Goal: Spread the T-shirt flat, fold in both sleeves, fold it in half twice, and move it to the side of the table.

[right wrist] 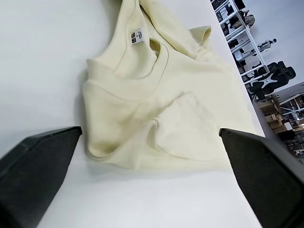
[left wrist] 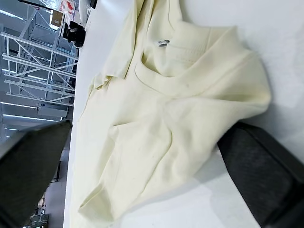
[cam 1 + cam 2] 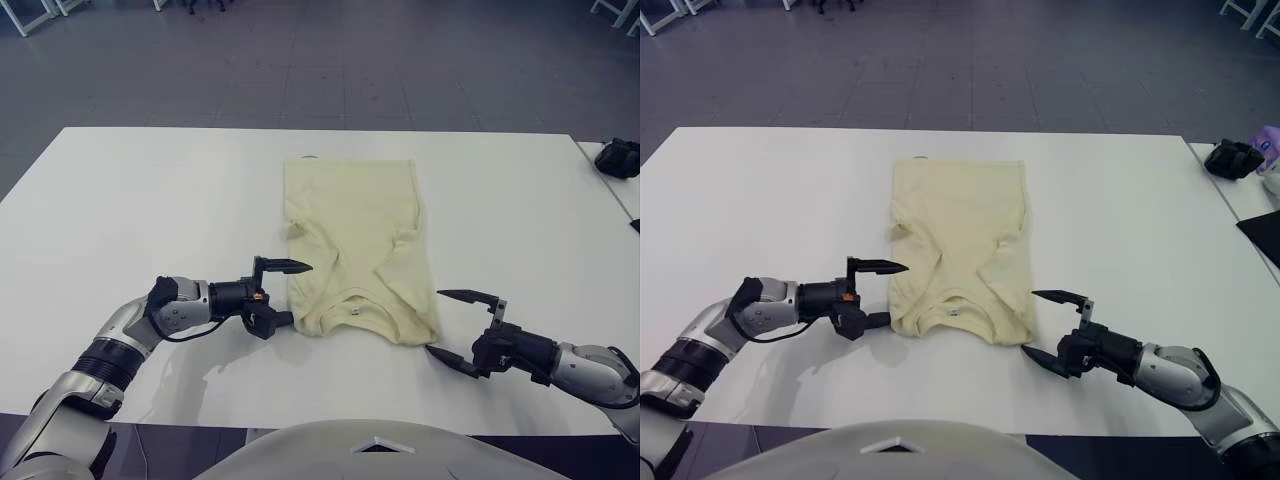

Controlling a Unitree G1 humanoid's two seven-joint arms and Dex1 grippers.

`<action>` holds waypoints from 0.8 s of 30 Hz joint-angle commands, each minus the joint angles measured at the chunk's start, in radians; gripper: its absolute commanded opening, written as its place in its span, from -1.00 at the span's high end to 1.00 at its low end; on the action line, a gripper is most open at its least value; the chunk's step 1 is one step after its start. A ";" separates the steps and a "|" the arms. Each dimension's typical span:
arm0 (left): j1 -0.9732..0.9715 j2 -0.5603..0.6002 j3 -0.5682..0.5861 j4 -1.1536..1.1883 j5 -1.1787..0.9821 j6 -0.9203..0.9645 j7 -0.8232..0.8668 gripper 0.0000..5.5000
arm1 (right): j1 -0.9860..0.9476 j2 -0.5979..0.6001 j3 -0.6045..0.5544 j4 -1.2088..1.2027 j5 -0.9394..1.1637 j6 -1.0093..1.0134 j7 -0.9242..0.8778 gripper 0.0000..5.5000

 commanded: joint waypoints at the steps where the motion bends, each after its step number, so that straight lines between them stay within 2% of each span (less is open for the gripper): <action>1: 0.023 -0.007 -0.038 0.059 0.076 0.057 -0.027 -0.96 | 0.079 -0.027 0.055 -0.062 0.045 0.318 0.164 -0.84; 6: 0.023 -0.017 -0.040 0.065 0.075 0.061 -0.016 -0.96 | 0.127 -0.034 0.054 -0.170 0.123 0.477 0.213 -0.55; 13: 0.037 -0.020 -0.046 0.048 0.068 0.067 -0.019 -0.96 | 0.140 0.001 0.012 -0.206 0.111 0.600 0.172 -0.10; 16: 0.039 -0.016 -0.049 0.046 0.062 0.065 -0.024 -0.80 | 0.128 0.021 -0.008 -0.199 0.098 0.631 0.147 0.05; 19: 0.042 -0.011 -0.050 0.041 0.058 0.067 -0.026 -0.83 | 0.124 0.036 -0.025 -0.200 0.085 0.651 0.129 0.21; 20: 0.042 -0.010 -0.051 0.041 0.057 0.067 -0.027 -0.76 | 0.124 0.042 -0.031 -0.203 0.080 0.658 0.121 0.26; 24: 0.049 -0.011 -0.050 0.033 0.053 0.078 -0.026 -0.90 | 0.124 0.045 -0.043 -0.206 0.058 0.673 0.121 0.50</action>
